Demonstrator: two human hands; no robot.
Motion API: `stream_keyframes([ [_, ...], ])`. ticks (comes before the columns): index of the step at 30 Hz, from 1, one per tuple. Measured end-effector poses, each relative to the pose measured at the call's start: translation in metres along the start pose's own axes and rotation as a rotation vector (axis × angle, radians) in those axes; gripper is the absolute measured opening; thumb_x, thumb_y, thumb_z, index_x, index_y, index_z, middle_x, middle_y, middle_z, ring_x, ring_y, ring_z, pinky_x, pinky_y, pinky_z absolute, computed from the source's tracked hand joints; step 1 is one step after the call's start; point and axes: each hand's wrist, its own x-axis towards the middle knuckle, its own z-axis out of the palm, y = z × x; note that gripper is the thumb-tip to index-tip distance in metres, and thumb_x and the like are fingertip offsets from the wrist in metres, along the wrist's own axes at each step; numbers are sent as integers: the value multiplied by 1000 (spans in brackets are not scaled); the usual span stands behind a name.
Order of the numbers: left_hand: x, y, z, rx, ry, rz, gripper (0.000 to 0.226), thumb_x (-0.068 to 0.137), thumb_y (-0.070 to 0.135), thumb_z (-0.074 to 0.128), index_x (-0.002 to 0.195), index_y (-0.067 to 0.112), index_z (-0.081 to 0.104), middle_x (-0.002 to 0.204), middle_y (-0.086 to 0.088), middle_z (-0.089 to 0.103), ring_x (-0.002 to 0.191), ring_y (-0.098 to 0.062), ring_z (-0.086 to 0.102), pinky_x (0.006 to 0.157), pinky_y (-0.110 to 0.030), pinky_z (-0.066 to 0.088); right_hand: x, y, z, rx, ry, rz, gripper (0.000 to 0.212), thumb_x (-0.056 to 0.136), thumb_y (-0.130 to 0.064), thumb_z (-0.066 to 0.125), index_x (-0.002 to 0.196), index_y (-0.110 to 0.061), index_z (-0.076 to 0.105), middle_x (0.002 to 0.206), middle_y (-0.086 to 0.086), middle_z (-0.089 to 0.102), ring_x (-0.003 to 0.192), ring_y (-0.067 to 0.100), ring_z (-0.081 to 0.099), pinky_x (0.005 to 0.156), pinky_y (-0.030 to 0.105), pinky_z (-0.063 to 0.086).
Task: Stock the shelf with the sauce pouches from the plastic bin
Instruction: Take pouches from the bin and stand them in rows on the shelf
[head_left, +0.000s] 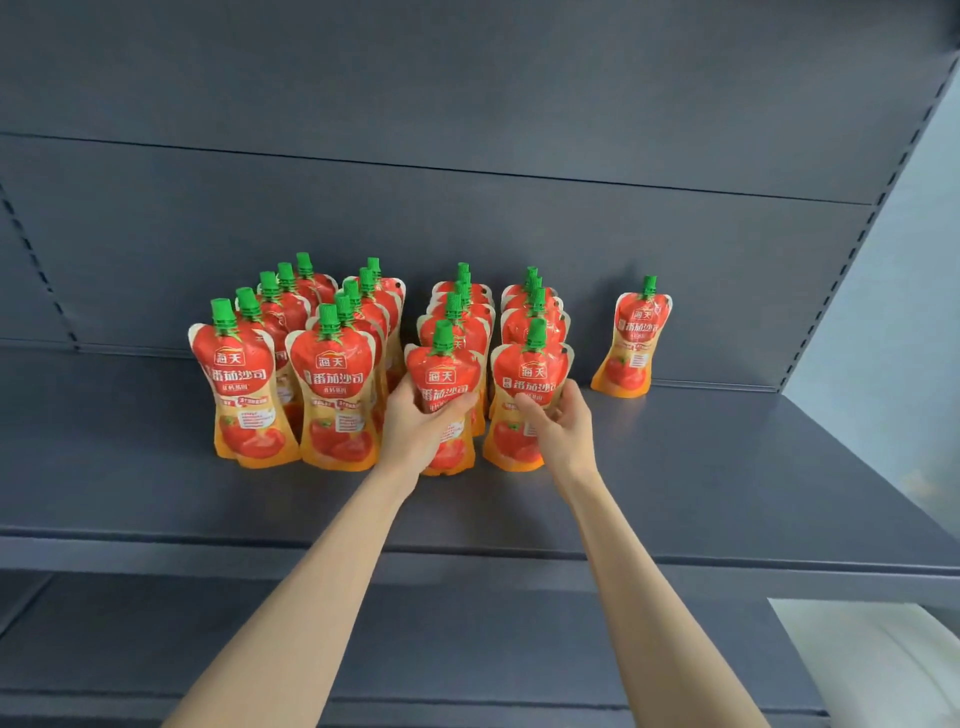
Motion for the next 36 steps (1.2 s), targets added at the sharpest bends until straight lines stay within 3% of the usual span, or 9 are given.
stream_keyframes([
  [5, -5, -30, -23, -6, -104, -41, 44, 76, 20, 76, 116, 24, 56, 115, 7, 64, 111, -10, 58, 92, -29, 48, -2, 27, -8, -75, -68, -1, 36, 82, -4, 70, 110, -16, 51, 102, -3, 65, 93, 5, 64, 72, 16, 53],
  [10, -1, -27, -20, -19, -102, -22, 39, 73, 16, 77, 106, 27, 58, 100, 16, 65, 93, 1, 62, 66, -11, 51, -2, 38, -8, -186, -30, -17, 39, 82, -14, 71, 115, -18, 50, 105, -6, 63, 96, 5, 62, 74, 15, 52],
  [13, 3, -27, -21, -34, -118, -29, 35, 74, 15, 77, 102, 28, 58, 97, 17, 65, 86, 6, 63, 62, -9, 50, 2, 39, -7, -225, 21, -24, 41, 82, -16, 72, 116, -15, 49, 107, -6, 62, 95, 7, 61, 74, 14, 50],
  [16, 3, -30, -21, -45, -129, -29, 32, 77, 15, 75, 102, 27, 59, 100, 13, 66, 90, 2, 63, 67, -11, 51, 5, 40, -8, -238, -10, -19, 43, 83, -14, 70, 119, -16, 47, 110, -4, 61, 96, 6, 60, 75, 12, 49],
  [20, 0, -40, -21, -36, -154, -32, 29, 80, 22, 71, 105, 29, 58, 102, 13, 65, 97, -6, 62, 76, -18, 51, 6, 46, -11, -305, -33, -21, 47, 84, -12, 69, 124, -17, 45, 120, 4, 58, 106, 15, 57, 86, 23, 49],
  [23, 0, -43, -21, -31, -151, -23, 32, 81, 23, 69, 111, 25, 57, 104, 13, 64, 99, -7, 61, 76, -16, 50, 7, 44, -11, -332, -8, -28, 48, 83, -10, 69, 125, -11, 45, 115, 0, 60, 99, 10, 55, 77, 12, 45],
  [27, 0, -45, -19, -15, -132, 2, 36, 82, 23, 69, 115, 23, 55, 108, 13, 64, 100, -5, 61, 77, -15, 50, 10, 43, -10, -373, 21, -11, 49, 83, -13, 70, 124, -9, 43, 116, 1, 60, 99, 11, 55, 86, 27, 47],
  [36, -1, -50, -19, 32, -121, 33, 33, 83, 23, 68, 113, 24, 53, 112, 7, 63, 104, -8, 61, 87, -24, 51, 13, 45, -9, -408, 12, 2, 49, 85, -15, 68, 127, -12, 43, 122, 7, 61, 110, 21, 58, 90, 31, 48],
])
